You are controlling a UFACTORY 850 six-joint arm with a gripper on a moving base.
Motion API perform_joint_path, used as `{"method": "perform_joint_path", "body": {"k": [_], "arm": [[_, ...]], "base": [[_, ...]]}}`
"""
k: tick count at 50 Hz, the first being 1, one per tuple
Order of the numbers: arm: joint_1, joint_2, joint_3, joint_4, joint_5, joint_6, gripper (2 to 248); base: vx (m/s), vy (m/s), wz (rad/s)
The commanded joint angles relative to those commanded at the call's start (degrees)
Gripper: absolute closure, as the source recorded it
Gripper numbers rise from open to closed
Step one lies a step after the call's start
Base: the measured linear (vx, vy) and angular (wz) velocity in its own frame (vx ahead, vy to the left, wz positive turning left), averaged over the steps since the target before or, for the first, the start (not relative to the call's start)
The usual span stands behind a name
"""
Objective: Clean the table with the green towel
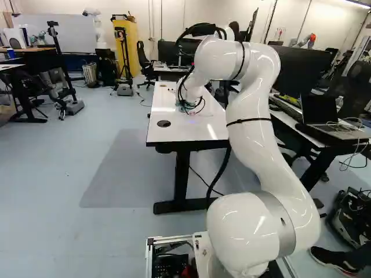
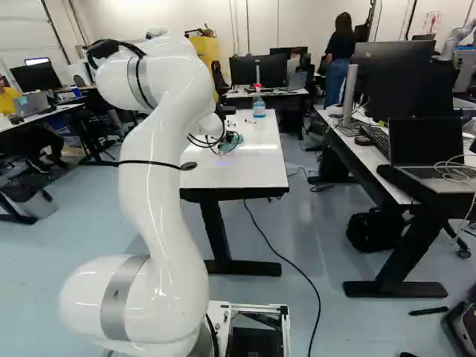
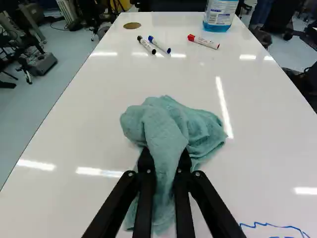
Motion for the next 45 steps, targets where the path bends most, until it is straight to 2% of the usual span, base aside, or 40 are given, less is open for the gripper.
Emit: {"method": "perform_joint_path", "body": {"k": [22,45], "arm": [[1.1,4.7,6.6,0.0,0.0,0.0,207],[4.1,6.2,8.6,0.0,0.0,0.0,207]], "base": [[0.0,0.0,0.0],[0.0,0.0,0.0]]}}
